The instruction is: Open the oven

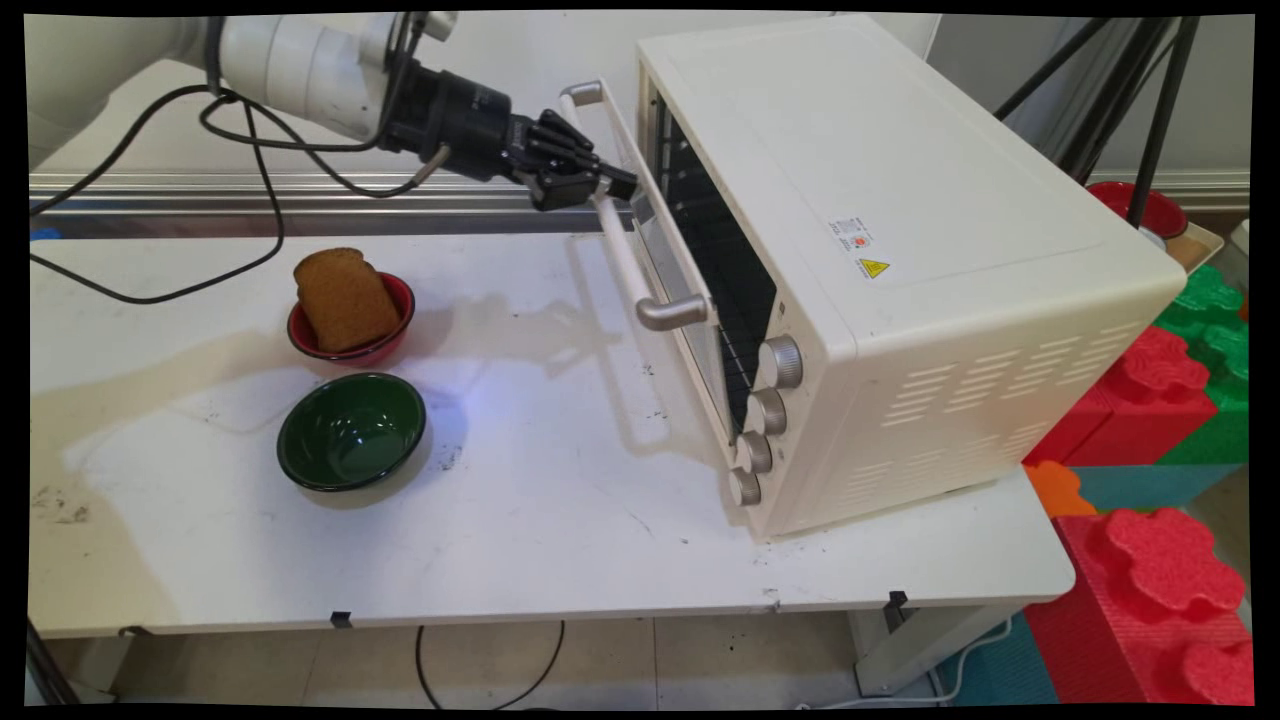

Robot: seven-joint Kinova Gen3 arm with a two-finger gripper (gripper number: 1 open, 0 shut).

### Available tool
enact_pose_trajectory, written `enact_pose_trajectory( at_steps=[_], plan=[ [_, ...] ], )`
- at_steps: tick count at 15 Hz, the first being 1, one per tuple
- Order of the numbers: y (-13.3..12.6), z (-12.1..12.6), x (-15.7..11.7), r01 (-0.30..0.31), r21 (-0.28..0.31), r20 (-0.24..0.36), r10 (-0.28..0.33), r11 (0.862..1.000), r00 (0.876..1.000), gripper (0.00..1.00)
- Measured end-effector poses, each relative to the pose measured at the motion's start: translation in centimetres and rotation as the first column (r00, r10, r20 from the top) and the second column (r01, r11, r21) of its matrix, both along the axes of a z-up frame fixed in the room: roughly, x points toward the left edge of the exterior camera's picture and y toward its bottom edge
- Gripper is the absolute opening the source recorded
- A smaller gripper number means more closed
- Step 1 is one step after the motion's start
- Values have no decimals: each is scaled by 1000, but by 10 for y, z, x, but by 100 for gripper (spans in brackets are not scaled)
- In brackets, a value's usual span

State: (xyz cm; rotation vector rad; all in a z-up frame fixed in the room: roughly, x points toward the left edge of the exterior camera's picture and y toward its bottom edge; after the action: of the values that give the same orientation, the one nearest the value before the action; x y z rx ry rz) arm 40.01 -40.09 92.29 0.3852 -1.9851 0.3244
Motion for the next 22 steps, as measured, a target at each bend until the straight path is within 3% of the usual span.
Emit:
enact_pose_trajectory(
  at_steps=[9, 22],
  plan=[
    [28, -13, 40, 20, 52, 85, -24, 998, 996, 0],
    [70, -82, 83, 1, 133, 244, -34, 991, 969, 0]
  ],
)
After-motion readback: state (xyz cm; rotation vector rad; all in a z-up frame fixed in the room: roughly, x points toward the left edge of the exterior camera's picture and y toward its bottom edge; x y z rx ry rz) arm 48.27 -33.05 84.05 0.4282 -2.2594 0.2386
